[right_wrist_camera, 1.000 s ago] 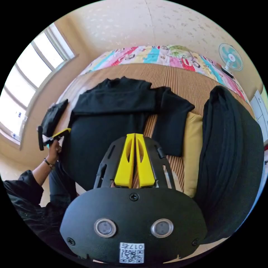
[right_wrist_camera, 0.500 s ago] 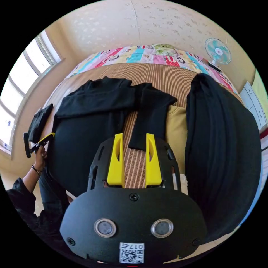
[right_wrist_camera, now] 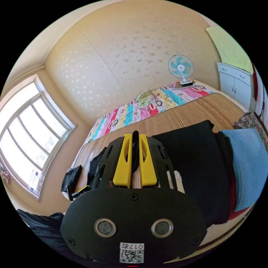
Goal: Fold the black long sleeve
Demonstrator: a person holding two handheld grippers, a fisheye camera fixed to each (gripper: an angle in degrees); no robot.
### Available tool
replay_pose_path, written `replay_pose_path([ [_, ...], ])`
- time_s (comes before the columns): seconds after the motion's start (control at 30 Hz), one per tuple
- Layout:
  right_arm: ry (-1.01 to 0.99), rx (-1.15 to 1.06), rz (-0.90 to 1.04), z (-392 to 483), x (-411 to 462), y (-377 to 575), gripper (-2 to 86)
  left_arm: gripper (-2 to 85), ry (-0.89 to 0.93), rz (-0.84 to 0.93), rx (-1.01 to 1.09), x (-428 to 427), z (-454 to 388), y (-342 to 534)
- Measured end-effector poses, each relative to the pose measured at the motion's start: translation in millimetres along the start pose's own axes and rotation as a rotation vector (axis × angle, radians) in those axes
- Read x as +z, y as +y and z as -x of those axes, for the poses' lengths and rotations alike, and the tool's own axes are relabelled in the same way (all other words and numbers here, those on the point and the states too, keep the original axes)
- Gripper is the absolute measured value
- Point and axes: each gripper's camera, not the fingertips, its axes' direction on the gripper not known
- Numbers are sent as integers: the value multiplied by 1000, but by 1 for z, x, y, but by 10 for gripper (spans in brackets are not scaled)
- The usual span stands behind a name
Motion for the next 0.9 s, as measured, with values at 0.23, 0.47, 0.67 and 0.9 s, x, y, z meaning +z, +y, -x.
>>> replay_pose_path([
  [0.23,-52,99,38,-77,6,79,60,40,5,-2,-1,-4,8,0],
  [0.47,78,154,-1,-79,29,114,103,42,-1,-3,4,-8,12,-1],
  [0.67,-39,197,44,-81,44,91,73,40,22,-9,-7,-12,21,-1],
  [0.9,-218,31,3,37,73,57,35,36,32,-18,-11,-14,26,-2],
])
